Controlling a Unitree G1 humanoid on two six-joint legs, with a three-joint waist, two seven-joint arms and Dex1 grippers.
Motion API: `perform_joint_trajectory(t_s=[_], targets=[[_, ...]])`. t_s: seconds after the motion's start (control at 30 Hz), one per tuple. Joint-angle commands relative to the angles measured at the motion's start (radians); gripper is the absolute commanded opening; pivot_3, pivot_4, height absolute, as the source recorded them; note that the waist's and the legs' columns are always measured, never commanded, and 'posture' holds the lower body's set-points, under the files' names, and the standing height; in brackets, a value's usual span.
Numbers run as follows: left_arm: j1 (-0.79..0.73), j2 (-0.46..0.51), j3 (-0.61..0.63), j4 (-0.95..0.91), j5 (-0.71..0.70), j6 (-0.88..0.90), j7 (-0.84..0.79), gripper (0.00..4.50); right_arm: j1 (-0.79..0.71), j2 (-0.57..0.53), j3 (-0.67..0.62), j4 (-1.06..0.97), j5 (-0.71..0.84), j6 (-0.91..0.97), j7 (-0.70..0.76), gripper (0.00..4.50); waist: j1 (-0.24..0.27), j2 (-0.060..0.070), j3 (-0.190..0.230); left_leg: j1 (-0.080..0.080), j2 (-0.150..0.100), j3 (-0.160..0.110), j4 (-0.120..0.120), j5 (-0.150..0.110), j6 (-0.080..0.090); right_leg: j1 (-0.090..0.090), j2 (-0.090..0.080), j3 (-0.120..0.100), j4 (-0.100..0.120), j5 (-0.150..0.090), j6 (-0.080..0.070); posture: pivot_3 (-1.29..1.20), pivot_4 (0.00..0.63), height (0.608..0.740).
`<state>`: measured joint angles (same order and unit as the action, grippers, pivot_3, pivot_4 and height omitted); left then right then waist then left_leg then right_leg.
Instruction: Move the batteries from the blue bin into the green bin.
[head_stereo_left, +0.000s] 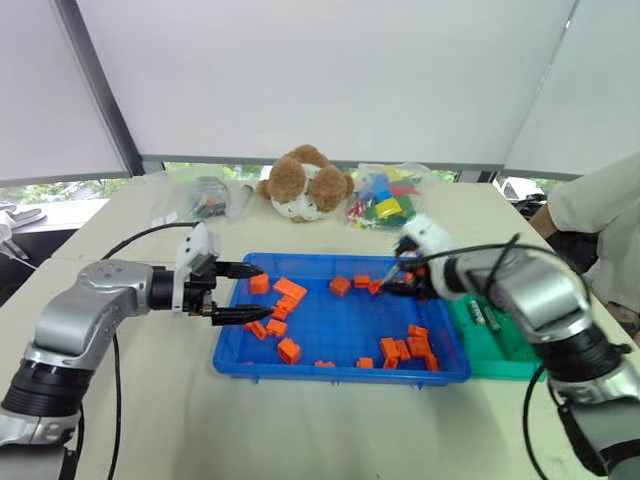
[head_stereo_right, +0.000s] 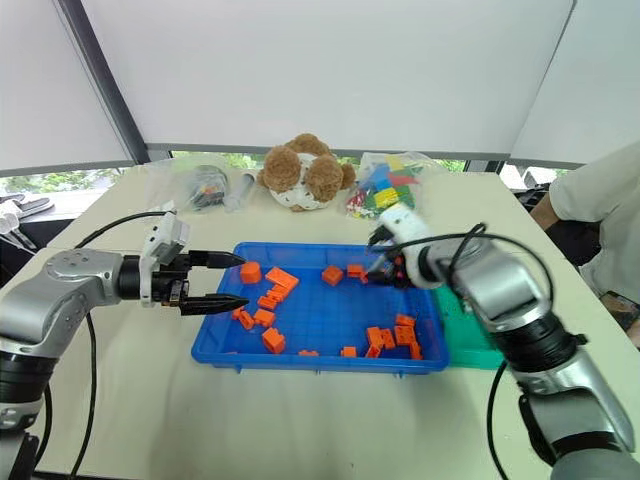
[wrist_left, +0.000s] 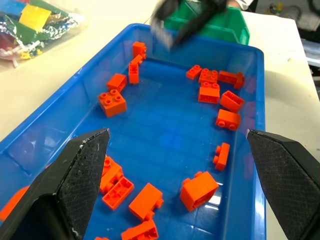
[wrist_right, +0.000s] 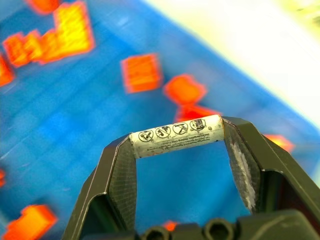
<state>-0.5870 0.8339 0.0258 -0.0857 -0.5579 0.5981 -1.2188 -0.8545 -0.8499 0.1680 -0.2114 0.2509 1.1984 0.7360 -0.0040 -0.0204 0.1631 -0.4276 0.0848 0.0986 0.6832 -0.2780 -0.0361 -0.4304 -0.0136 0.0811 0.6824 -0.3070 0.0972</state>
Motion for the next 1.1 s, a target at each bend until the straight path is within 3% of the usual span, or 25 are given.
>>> perform_joint_trajectory(t_s=[0.03,0.23,0.4,0.63,0.9,1.1], targets=[[-0.012,0.0,0.025,-0.014,-0.011,-0.02,-0.007,4.5,0.038,-0.12,-0.137,-0.027,0.007,0.029,0.008,2.19,0.003,0.0,0.0,0.0,0.0,0.0,0.0,0.0,0.0,0.0,0.0,0.0,0.0,0.0,0.0,0.0,0.15,0.733],[-0.033,-0.017,0.011,0.021,0.003,-0.04,-0.017,4.5,0.21,-0.231,-0.225,-0.062,0.02,0.028,0.014,2.19,-0.016,0.0,0.0,0.001,0.0,0.0,0.0,0.0,0.0,0.0,0.001,0.001,0.0,0.0,0.0,0.0,0.15,0.733],[-0.053,-0.032,-0.002,0.044,0.014,-0.055,-0.025,4.5,0.286,-0.219,-0.256,-0.073,0.035,0.022,0.003,4.43,-0.013,0.0,0.0,0.001,0.001,0.0,0.0,0.0,0.0,0.0,0.002,0.001,0.001,0.0,0.0,0.0,0.15,0.733],[-0.057,-0.031,-0.001,0.052,0.017,-0.057,-0.034,4.5,0.267,-0.228,-0.291,-0.09,0.069,0.013,0.006,4.43,-0.009,0.0,0.0,0.001,0.0,0.0,0.0,0.0,0.0,0.0,0.001,0.001,0.001,0.0,0.0,0.0,0.15,0.733],[-0.049,-0.001,0.02,0.034,-0.006,-0.015,-0.052,4.5,0.29,-0.241,-0.361,-0.265,0.269,-0.044,0.184,4.43,-0.009,0.0,0.0,0.001,0.001,0.0,0.0,0.0,0.0,0.0,0.001,0.001,0.001,0.0,0.0,0.0,0.15,0.733],[-0.037,0.036,0.039,0.015,-0.033,0.023,-0.064,4.5,0.296,-0.249,-0.377,-0.313,0.339,-0.069,0.213,4.43,-0.009,0.0,0.0,0.001,0.001,0.0,0.0,0.0,0.0,0.0,0.001,0.001,0.001,0.0,0.0,0.0,0.15,0.733]])
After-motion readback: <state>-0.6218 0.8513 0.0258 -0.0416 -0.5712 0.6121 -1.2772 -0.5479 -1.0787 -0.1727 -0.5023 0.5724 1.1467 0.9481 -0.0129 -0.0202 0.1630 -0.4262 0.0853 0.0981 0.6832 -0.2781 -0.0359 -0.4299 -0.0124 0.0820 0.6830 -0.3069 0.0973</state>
